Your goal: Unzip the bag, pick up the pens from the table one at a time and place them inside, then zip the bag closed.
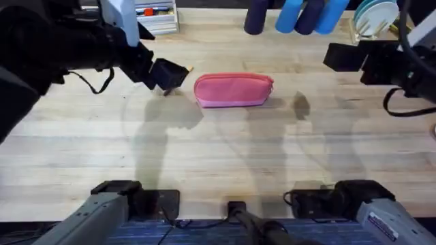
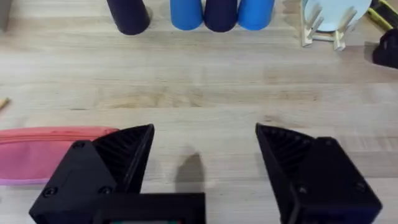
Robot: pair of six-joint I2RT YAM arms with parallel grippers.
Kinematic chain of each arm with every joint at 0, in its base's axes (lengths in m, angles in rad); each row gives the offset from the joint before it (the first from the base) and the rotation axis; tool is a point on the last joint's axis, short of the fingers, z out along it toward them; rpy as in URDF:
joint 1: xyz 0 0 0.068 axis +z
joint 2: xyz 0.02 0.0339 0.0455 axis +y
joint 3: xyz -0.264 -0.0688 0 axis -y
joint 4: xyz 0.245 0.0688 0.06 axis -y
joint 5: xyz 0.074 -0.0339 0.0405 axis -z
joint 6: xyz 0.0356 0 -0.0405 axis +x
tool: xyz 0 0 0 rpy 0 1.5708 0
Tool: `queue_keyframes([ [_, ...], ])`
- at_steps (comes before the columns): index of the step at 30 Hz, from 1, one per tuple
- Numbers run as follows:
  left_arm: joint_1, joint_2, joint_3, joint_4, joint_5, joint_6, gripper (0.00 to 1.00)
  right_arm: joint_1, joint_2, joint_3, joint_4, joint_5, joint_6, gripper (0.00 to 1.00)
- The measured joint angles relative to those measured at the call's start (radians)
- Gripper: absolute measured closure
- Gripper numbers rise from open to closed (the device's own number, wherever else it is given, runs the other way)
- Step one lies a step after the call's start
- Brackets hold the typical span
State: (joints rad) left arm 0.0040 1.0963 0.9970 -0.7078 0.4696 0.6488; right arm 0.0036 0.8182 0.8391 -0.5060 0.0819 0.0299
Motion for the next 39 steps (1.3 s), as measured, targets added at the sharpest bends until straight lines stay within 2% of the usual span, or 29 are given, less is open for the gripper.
queue_keyframes([
  [13,0.0,0.019,0.0,0.007,0.01,0.051,0.008,0.0,0.0,0.0,0.0,0.0,0.0,0.004],
  [18,0.0,0.077,0.0,-0.012,0.016,0.094,0.008,0.0,0.0,0.0,0.0,0.0,0.0,0.004],
  [26,0.0,0.19,0.0,0.018,0.14,0.239,0.008,0.0,0.0,0.0,0.0,0.0,0.0,0.004],
  [31,0.0,0.256,0.0,0.04,0.206,0.271,0.008,0.0,0.0,0.0,0.0,0.0,0.0,0.004],
  [39,0.0,0.364,0.0,0.043,0.294,0.284,0.008,0.0,0.0,0.0,0.0,0.0,0.0,0.004],
])
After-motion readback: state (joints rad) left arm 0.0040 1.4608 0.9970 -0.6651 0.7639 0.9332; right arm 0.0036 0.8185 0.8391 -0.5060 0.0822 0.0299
